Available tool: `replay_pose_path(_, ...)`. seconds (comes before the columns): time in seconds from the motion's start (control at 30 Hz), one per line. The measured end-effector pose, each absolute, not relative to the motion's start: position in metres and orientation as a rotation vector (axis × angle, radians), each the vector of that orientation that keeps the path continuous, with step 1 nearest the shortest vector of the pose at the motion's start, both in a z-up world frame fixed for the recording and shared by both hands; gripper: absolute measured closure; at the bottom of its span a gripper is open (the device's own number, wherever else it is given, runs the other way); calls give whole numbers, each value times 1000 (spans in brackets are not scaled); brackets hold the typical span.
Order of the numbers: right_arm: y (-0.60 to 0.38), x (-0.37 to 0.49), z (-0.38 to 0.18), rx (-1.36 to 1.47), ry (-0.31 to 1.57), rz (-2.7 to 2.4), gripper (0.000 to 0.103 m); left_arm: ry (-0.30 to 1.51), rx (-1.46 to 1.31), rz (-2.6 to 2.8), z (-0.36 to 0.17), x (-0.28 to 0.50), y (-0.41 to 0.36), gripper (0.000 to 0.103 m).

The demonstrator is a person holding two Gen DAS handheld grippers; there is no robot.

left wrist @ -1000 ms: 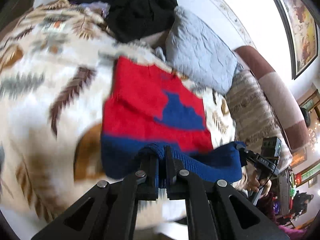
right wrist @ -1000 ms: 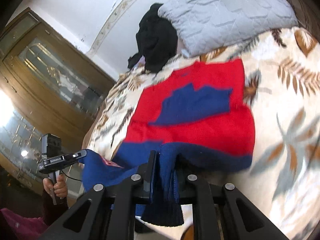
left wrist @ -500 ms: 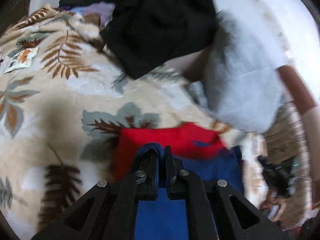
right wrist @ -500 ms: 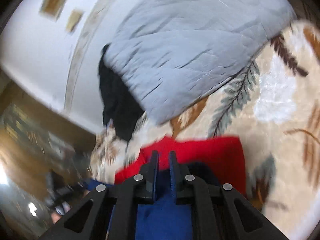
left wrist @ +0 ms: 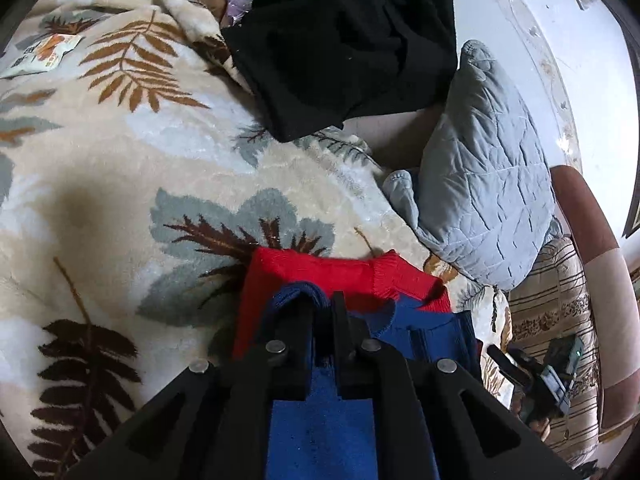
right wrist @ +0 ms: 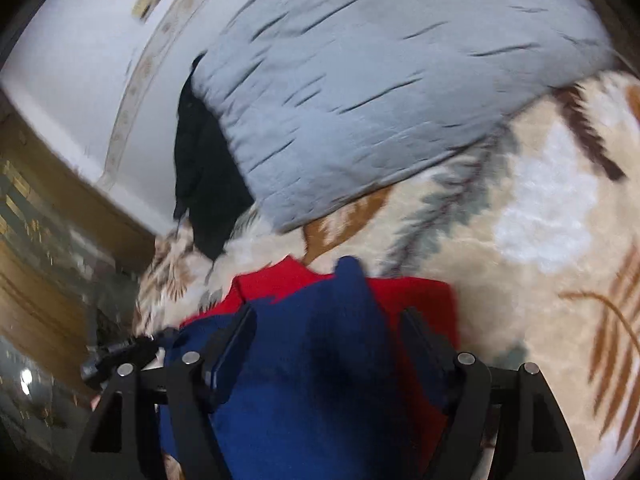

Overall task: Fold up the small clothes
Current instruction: 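Lift the hem with both tools and fold it onto the collar, then release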

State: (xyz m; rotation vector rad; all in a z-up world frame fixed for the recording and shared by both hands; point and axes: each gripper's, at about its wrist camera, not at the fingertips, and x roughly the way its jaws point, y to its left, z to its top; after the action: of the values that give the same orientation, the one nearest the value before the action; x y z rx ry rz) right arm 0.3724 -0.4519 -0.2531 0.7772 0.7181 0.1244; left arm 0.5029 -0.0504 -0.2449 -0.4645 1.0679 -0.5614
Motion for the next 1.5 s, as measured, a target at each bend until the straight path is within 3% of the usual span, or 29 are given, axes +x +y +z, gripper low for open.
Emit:
replay_pose_path(0.13,-427,413,-254,610,800,73,28,1069,-496,-564,-247,510,-52,96)
replay_pose_path(0.17,-421,423,-258,562,827,52,34,1072,-502,-565,-248,511,-52,96)
replay_pose_path(0.23,-409,444,-268,467,893,30,70,1087,-490,-553,-250,515,-54,96)
replay_pose_path(0.27,-401,452,-274,394,940,12,94,1085,-486,-554,-249,516,-54,96)
replay_pose_path(0.4,-397,443,-258,291,889,-72,97,1038,-499,-575,-240,522,-53,96)
replay_pose_path(0.57,-454,406,-240,488,747,-145,98,1013,-523,-564,-246,532,-57,96)
replay_pose_path(0.7,-475,396,-269,597,769,-225,96,1129,-583,-516,-282,544,-52,96)
replay_pose_path(0.83,-487,389,-289,760,752,-181,90,1128,-649,-510,-276,540,-38,94)
replay_pose_path(0.87,-494,382,-286,820,727,-178,81,1105,-655,-493,-268,537,-33,91)
replay_pose_path(0.93,-505,364,-280,913,677,-181,57,1028,-662,-452,-248,525,-18,65)
replay_pose_path(0.97,-508,355,-275,935,649,-193,30,994,-652,-422,-238,518,-11,59)
replay_pose_path(1.0,-509,341,-268,950,606,-215,24,960,-614,-380,-226,506,-5,51)
replay_pose_path(1.07,-505,315,-248,906,550,-209,24,925,-519,-324,-211,481,-4,46)
replay_pose_path(1.13,-491,302,-235,823,560,-175,24,945,-366,-292,-204,453,-12,33)
replay_pose_path(1.2,-465,286,-226,713,586,-129,25,968,-211,-267,-206,419,-29,27)
replay_pose_path(1.37,-401,282,-244,614,742,-46,33,1051,-29,-291,-238,371,-59,27)
replay_pose_path(1.5,-370,292,-273,522,890,-56,32,1167,37,-229,-273,369,-58,24)
